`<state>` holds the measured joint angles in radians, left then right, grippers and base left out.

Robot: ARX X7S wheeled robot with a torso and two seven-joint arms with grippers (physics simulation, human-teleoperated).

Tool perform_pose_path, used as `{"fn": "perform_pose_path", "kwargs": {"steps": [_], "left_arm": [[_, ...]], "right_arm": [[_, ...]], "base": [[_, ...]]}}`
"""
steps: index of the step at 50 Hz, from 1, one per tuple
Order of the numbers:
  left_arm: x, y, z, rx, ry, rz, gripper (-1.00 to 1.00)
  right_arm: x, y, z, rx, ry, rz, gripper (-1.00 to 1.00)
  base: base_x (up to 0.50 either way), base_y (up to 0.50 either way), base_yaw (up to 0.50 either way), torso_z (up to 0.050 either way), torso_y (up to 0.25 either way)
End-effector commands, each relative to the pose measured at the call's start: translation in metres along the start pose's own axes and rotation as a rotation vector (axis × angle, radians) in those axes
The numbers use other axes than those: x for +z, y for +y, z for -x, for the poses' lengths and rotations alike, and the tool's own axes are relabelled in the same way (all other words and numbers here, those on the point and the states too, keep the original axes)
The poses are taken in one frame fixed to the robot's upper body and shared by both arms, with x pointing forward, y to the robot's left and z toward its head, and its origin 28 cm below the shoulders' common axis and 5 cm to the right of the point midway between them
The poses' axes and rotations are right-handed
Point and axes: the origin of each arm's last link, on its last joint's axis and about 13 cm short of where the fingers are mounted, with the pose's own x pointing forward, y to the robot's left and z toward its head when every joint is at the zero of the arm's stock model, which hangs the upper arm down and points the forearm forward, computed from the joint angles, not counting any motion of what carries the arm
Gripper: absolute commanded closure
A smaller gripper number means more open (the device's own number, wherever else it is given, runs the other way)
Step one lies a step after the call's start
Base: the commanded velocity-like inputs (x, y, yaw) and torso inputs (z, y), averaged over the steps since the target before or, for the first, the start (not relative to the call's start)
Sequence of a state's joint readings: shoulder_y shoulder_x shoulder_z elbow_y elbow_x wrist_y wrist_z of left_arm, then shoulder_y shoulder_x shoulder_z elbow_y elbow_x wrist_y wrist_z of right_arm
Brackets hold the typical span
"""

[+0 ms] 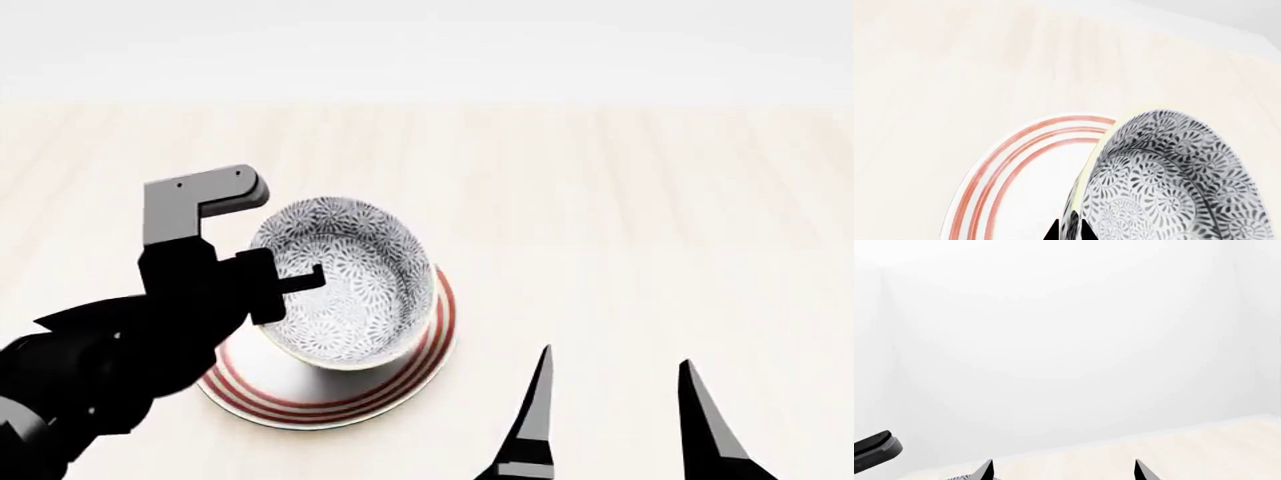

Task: Put the bowl on the plate.

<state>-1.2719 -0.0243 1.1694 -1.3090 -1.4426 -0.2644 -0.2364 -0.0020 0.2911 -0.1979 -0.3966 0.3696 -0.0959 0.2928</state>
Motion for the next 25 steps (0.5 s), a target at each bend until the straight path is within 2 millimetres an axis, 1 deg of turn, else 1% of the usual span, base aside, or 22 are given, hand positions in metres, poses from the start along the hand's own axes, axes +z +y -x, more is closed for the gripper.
{"fn": "perform_pose_path", "kwargs": {"steps": [1,5,9,22,24,25], "left_arm": [[-0.002,-0.010,0.001,-0.044,0.010,0.046,1.00],[-0.003,-0.010,0.000,-0.036,0.012,0.033,1.00],[-0.008,-0.009,0.000,-0.041,0.032,0.028,1.00],[-0.012,-0.008,0.000,-0.034,0.044,0.030,1.00],[-0.009,-0.008,-0.001,-0.029,0.012,0.013,1.00],[-0.006,-0.008,-0.002,-0.016,-0.031,-0.039,1.00]], "right_arm": [[0.001,-0.001,-0.001,0.000,-0.013,0.004,-1.00],[0.001,-0.001,-0.001,0.001,-0.013,0.005,-1.00],[0.000,-0.001,0.000,0.001,-0.013,0.004,-1.00],[0.000,-0.001,0.000,0.002,-0.011,0.005,-1.00],[0.000,-0.001,0.000,0.002,-0.011,0.005,-1.00],[0.000,-0.001,0.000,0.003,-0.011,0.005,-1.00]], "base": [[0.00,0.00,0.00,0.000,0.000],[0.00,0.00,0.00,0.000,0.000],[0.00,0.00,0.00,0.000,0.000],[0.00,0.00,0.00,0.000,0.000],[0.00,0.00,0.00,0.000,0.000],[0.00,0.00,0.00,0.000,0.000]]}}
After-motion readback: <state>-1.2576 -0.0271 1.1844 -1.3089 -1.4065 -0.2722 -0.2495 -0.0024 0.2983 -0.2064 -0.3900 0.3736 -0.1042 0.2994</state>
